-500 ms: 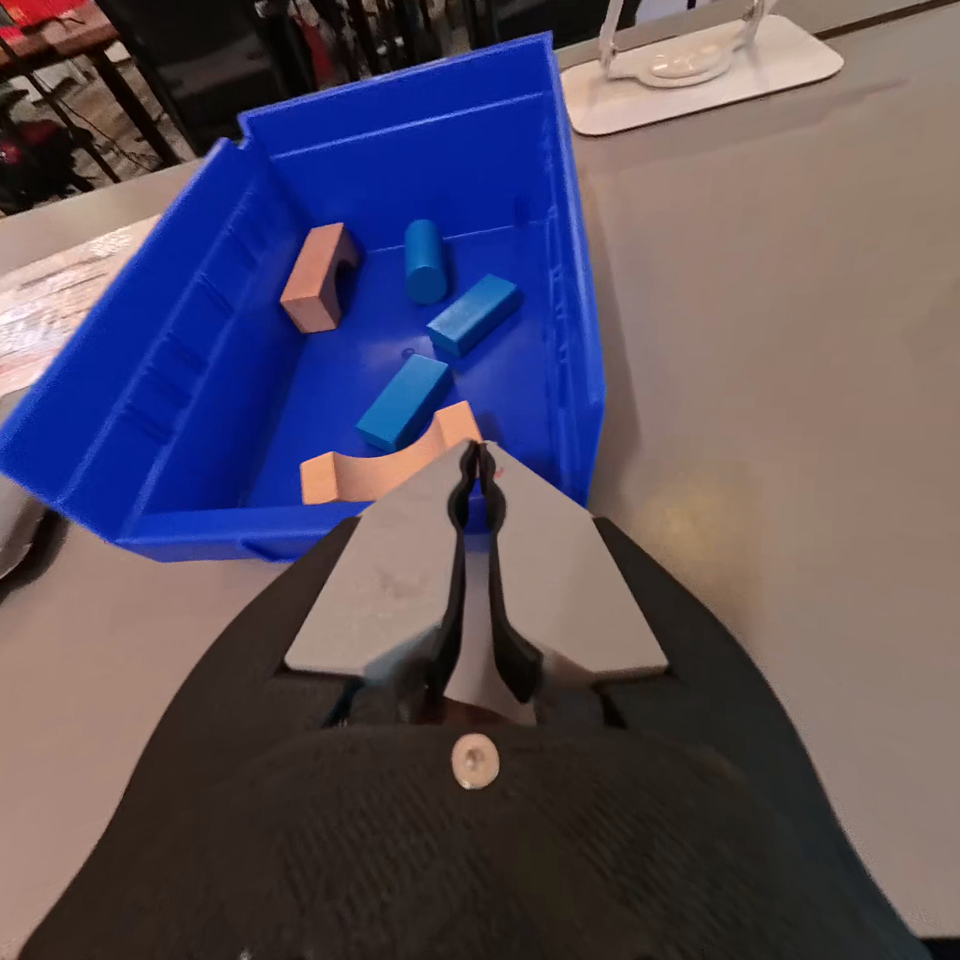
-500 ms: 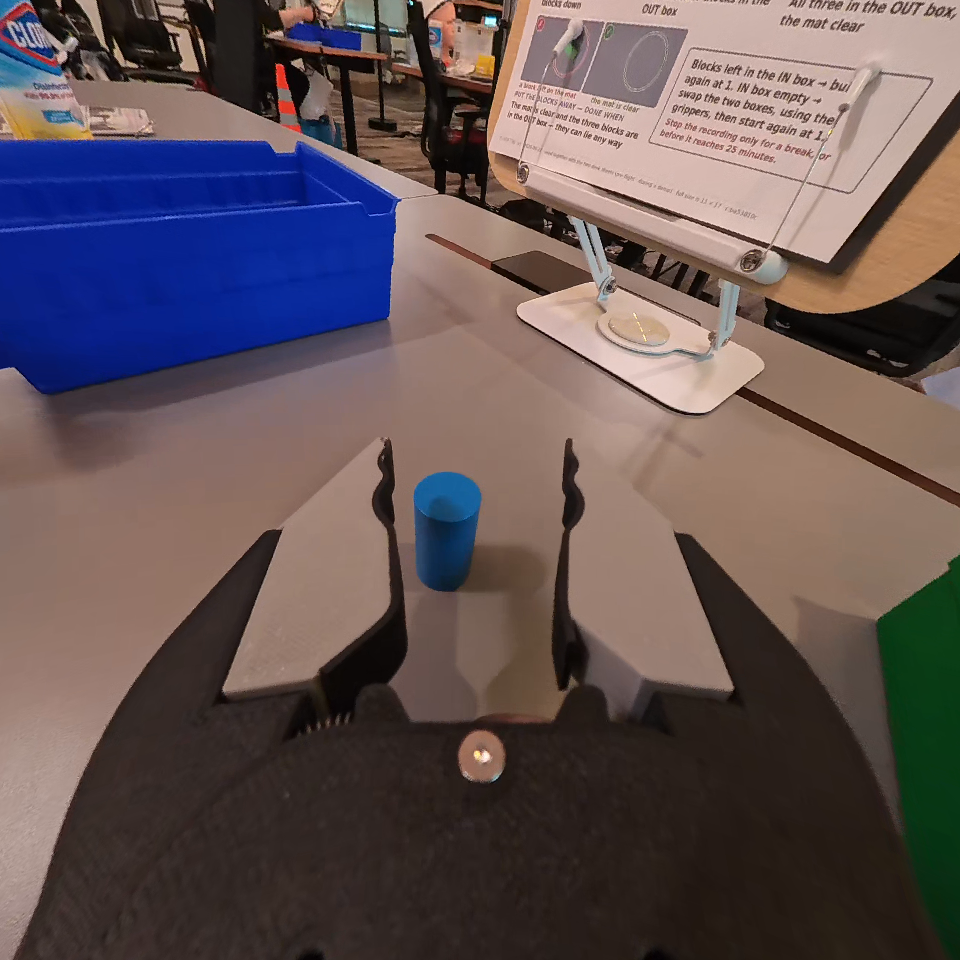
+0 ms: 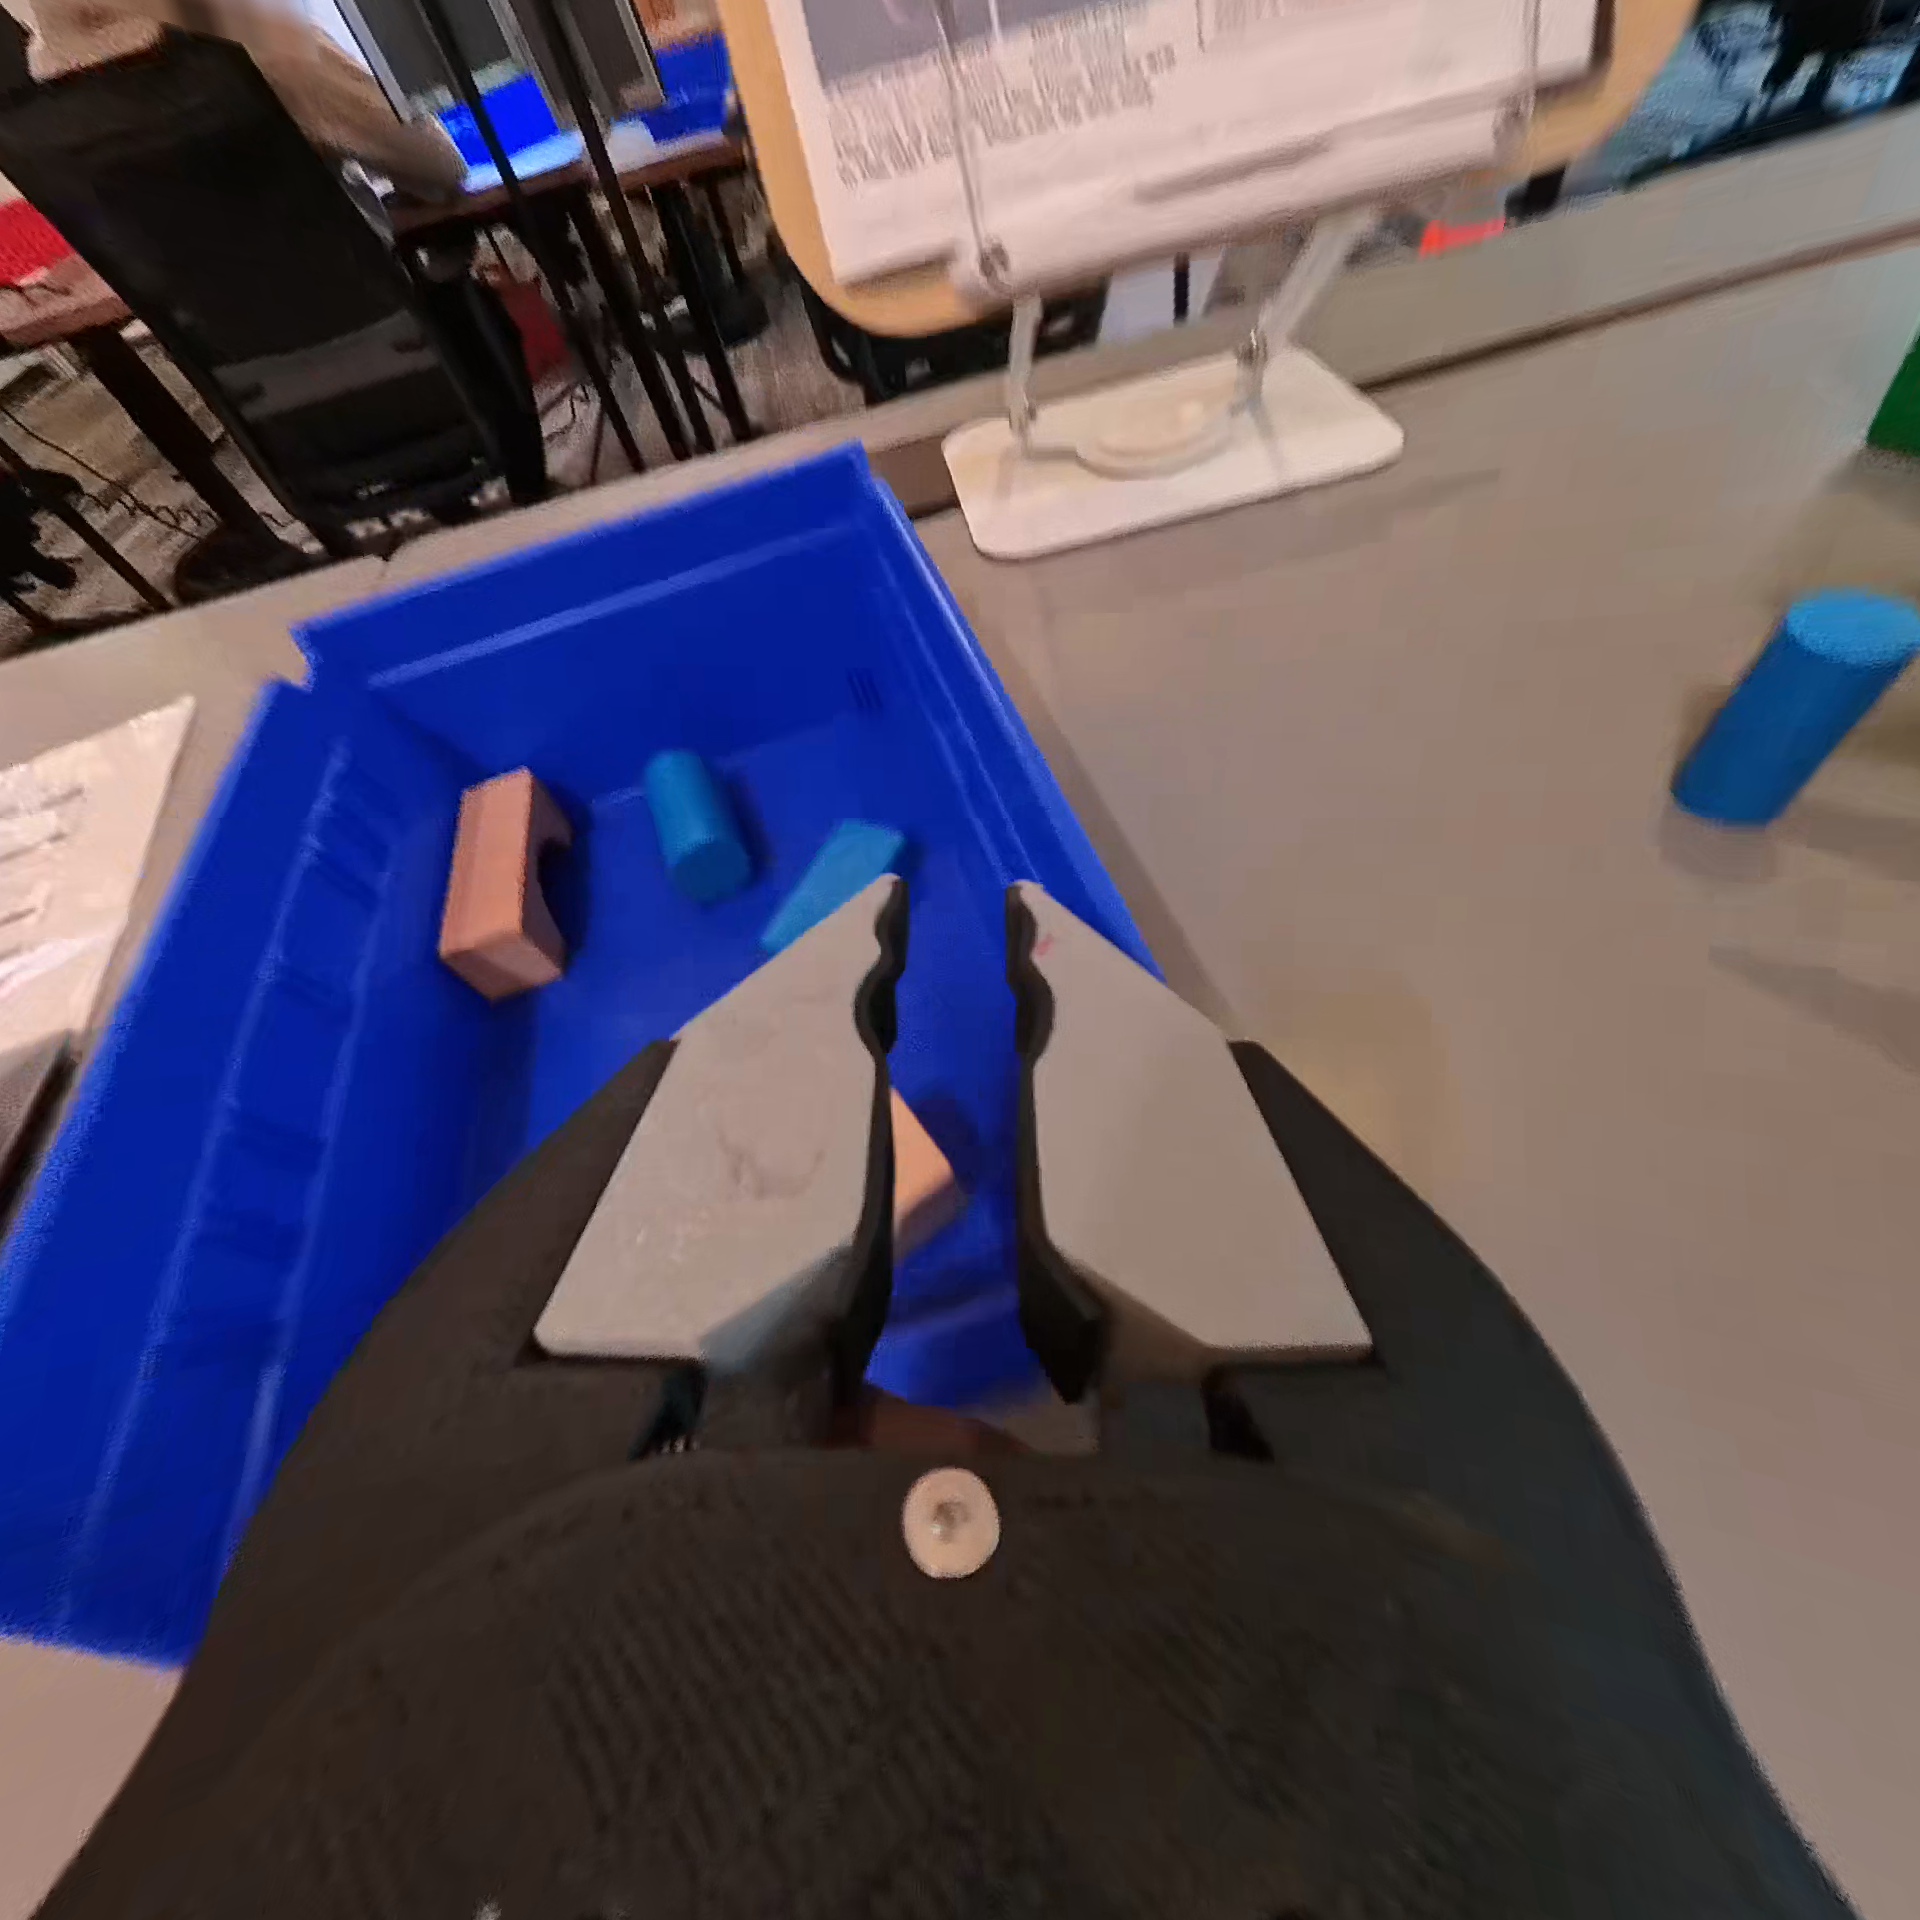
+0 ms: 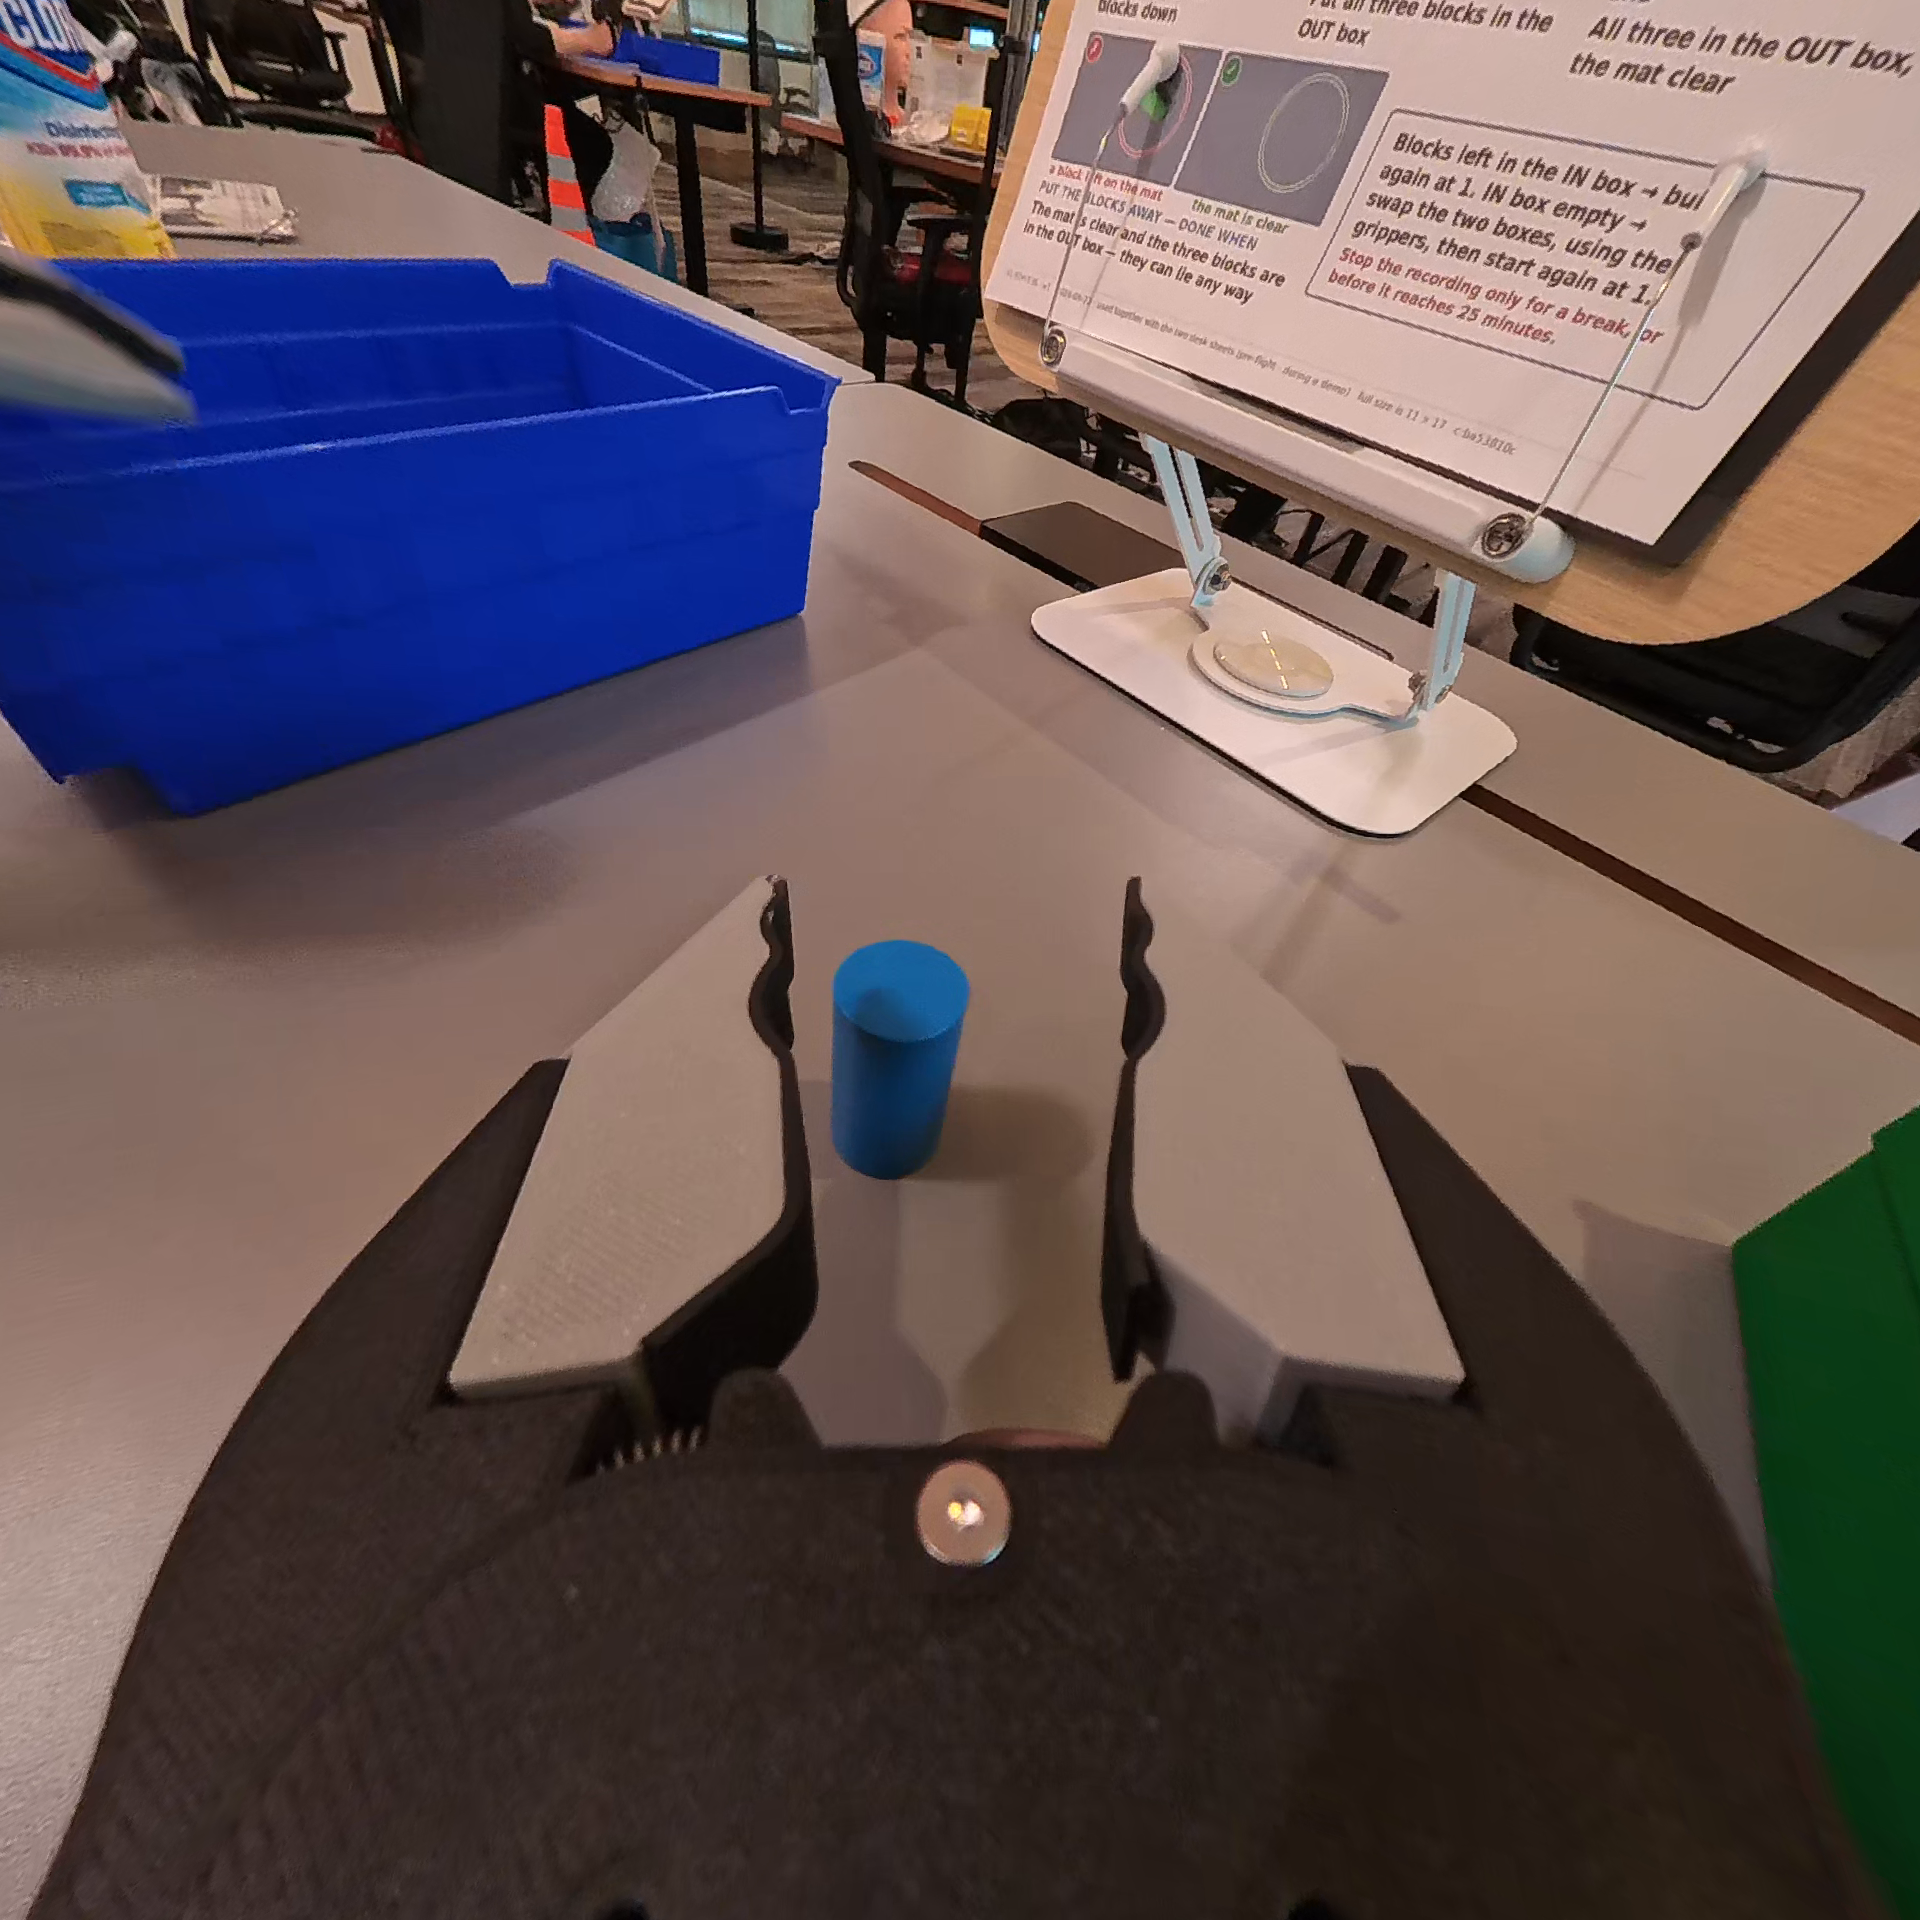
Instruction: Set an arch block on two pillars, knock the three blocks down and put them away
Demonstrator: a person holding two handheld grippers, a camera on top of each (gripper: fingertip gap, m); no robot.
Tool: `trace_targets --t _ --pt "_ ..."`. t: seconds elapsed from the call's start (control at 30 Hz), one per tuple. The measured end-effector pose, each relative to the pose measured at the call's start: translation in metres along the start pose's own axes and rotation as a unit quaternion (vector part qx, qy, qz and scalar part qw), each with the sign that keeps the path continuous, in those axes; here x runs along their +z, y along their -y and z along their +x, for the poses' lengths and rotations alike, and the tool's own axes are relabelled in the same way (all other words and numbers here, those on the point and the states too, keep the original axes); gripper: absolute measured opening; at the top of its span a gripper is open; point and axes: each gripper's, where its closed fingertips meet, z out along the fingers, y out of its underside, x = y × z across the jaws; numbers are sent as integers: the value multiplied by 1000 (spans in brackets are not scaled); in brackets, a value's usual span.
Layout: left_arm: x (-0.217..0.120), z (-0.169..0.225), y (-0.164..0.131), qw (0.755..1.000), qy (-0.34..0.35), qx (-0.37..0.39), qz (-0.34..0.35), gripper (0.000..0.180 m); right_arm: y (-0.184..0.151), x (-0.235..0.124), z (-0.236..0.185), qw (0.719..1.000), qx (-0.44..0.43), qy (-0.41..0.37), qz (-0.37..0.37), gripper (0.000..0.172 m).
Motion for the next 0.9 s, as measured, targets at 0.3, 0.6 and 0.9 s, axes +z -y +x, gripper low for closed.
trace_targets --t 0.3,0.6,0.9 --pt "128 -98 -26 979 60 -43 -191 43 -4 1 2 1000 6 -1 -6 60" --pt "172 -103 -71 956 21 -72 -284 32 -5 3 0 1000 4 4 -13 58" --pt "151 -82 -22 981 -16 -17 -190 31 -4 3 -6 1000 -5 15 -15 57"
